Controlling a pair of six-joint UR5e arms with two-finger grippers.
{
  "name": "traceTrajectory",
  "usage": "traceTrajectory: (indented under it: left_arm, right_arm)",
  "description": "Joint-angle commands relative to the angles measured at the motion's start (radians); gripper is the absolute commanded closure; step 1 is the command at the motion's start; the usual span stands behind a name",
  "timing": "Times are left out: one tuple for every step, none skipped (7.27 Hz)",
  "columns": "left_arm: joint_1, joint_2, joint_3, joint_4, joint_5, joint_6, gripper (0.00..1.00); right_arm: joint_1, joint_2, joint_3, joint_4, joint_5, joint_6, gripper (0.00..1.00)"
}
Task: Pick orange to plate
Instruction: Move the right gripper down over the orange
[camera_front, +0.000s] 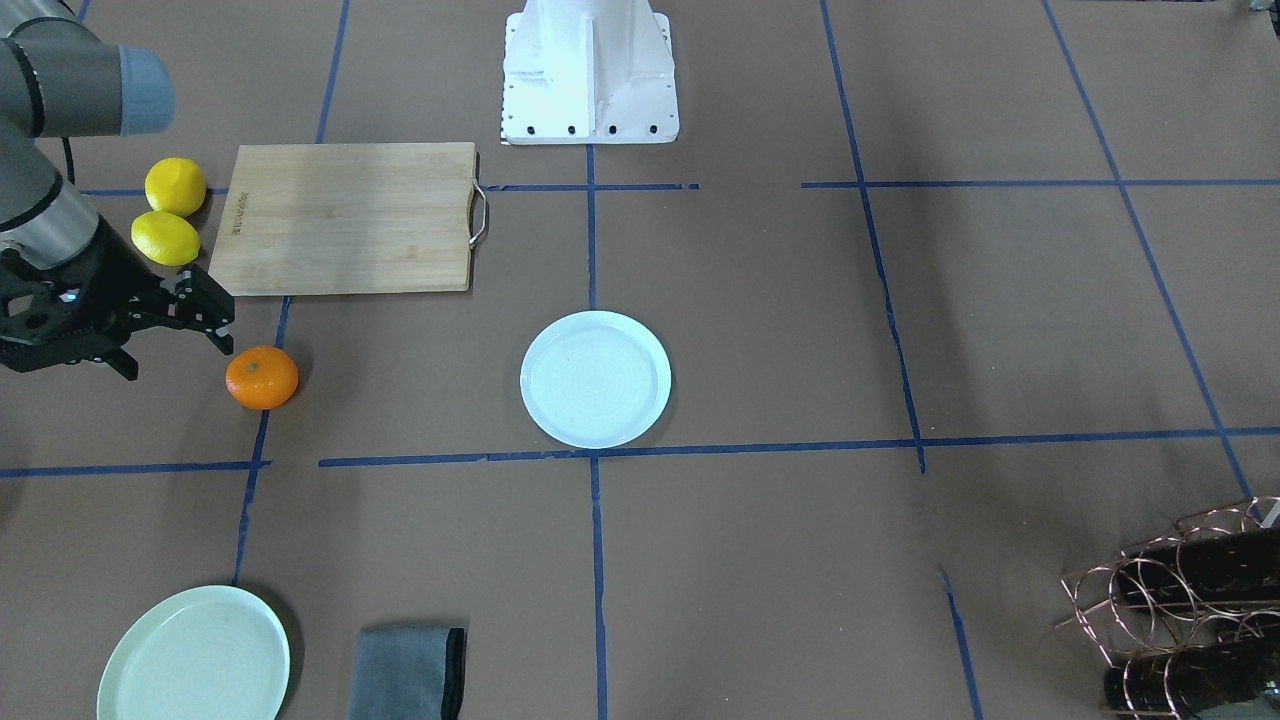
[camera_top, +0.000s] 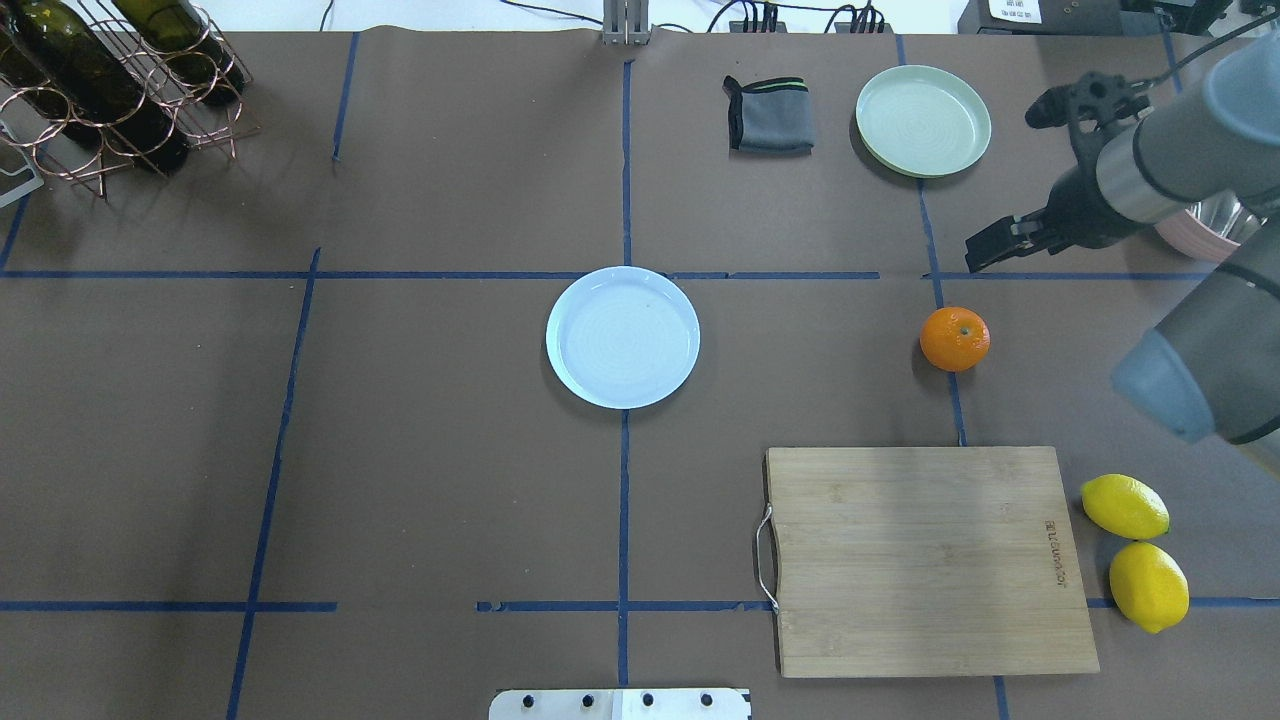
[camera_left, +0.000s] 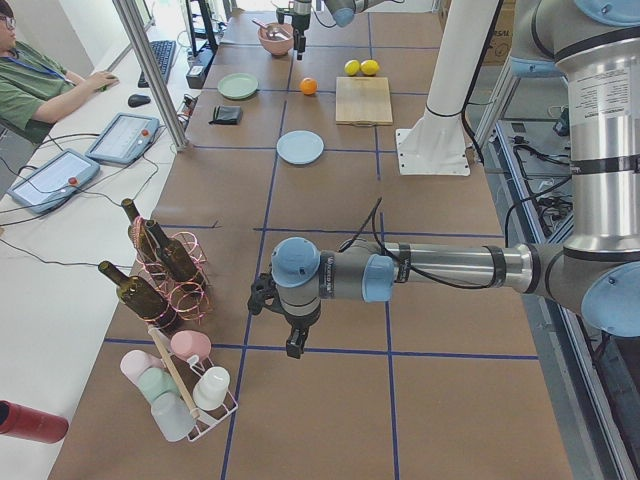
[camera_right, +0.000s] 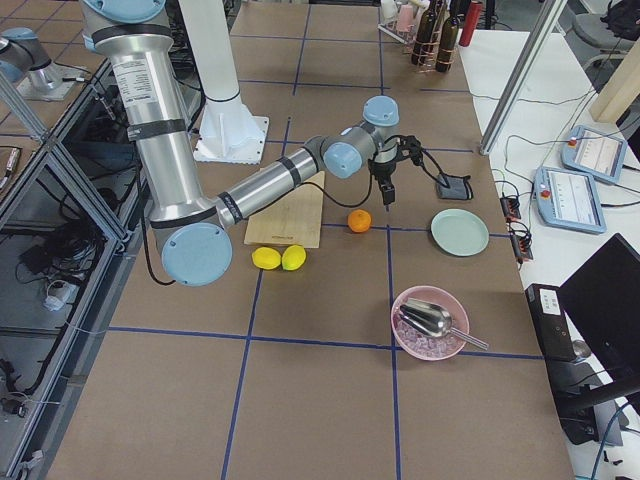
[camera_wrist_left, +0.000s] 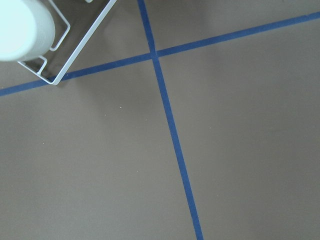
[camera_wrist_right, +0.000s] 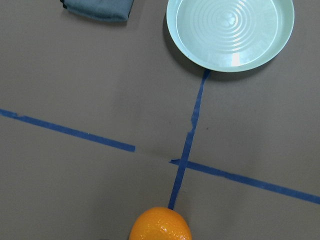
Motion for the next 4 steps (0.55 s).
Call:
traceTrajectory:
  left_arm:
    - [-0.001,0.001,-0.006,-0.003,-0.001,0.002,0.00]
    - [-0.001,0.000,-0.006,-0.004,-0.002,0.002,0.00]
    - [-0.001,0.000,-0.007,-0.004,-0.005,0.003,0.00]
    - [-0.001,0.000,-0.007,-0.004,-0.007,0.003,0.00]
  right_arm:
    - [-0.136,-0.014,-0.074,0.119,-0.151,0.118,0.00]
    - [-0.161,-0.022,-0.131,0.227,-0.178,0.147,0.00]
    - [-0.163,-0.046,-0.160,0.283,-0.180,0.151,0.00]
    - [-0.163,-0.052,-0.159,0.284,-0.181,0.152,0.00]
